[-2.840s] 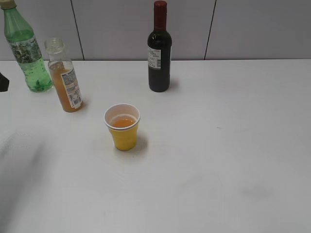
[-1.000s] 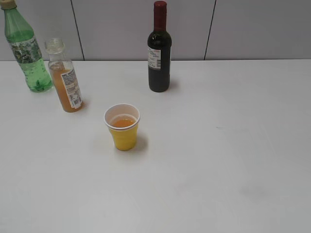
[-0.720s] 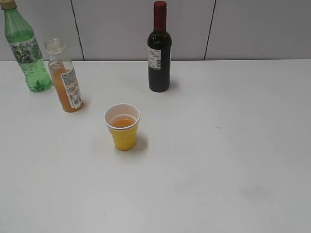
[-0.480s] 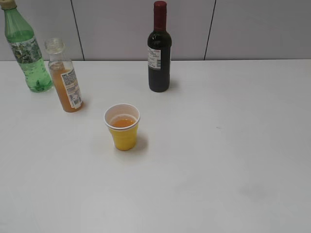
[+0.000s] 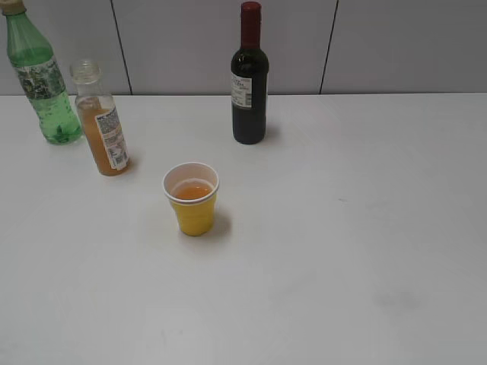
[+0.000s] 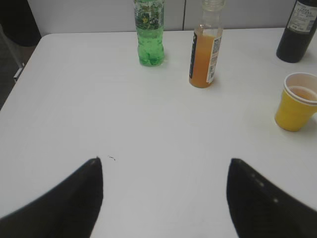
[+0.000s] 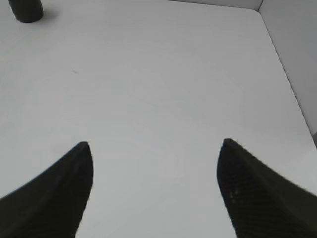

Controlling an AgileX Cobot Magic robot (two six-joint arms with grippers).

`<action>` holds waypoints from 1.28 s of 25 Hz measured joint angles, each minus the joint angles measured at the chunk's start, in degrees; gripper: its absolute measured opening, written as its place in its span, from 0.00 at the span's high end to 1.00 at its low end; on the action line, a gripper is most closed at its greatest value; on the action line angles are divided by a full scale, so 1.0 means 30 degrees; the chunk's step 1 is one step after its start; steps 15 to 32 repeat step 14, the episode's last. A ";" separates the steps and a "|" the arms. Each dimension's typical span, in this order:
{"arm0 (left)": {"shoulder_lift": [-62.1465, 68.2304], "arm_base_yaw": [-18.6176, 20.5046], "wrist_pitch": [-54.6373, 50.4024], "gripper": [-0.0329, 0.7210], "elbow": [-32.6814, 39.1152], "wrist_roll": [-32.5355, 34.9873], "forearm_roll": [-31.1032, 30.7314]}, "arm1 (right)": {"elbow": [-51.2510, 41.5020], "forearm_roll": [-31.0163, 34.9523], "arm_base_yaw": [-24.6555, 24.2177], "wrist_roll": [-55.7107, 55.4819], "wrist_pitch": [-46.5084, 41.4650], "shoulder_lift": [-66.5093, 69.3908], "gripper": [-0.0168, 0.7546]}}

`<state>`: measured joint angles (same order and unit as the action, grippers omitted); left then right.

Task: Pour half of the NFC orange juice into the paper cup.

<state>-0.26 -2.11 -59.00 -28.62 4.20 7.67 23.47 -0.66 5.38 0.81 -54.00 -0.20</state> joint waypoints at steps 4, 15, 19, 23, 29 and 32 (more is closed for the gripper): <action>0.0000 0.0000 0.0000 0.17 0.0000 0.0005 0.0000 | 0.0000 0.0000 0.0000 0.0000 0.0000 0.0000 0.21; 0.0000 0.0000 0.0000 0.17 0.0000 0.0009 0.0000 | 0.0000 0.0000 0.0000 0.0000 0.0000 0.0000 0.21; 0.0000 0.0000 0.0000 0.17 0.0000 0.0009 0.0000 | 0.0000 0.0000 0.0000 0.0000 0.0000 0.0000 0.21; 0.0000 0.0000 0.0000 0.17 0.0000 0.0009 0.0000 | 0.0000 0.0000 0.0000 0.0000 0.0000 0.0000 0.21; 0.0000 0.0000 0.0000 0.17 0.0000 0.0009 0.0000 | 0.0000 0.0000 0.0000 0.0000 0.0000 0.0000 0.21; 0.0000 0.0000 0.0000 0.17 0.0000 0.0009 0.0000 | 0.0000 0.0000 0.0000 0.0000 0.0000 0.0000 0.21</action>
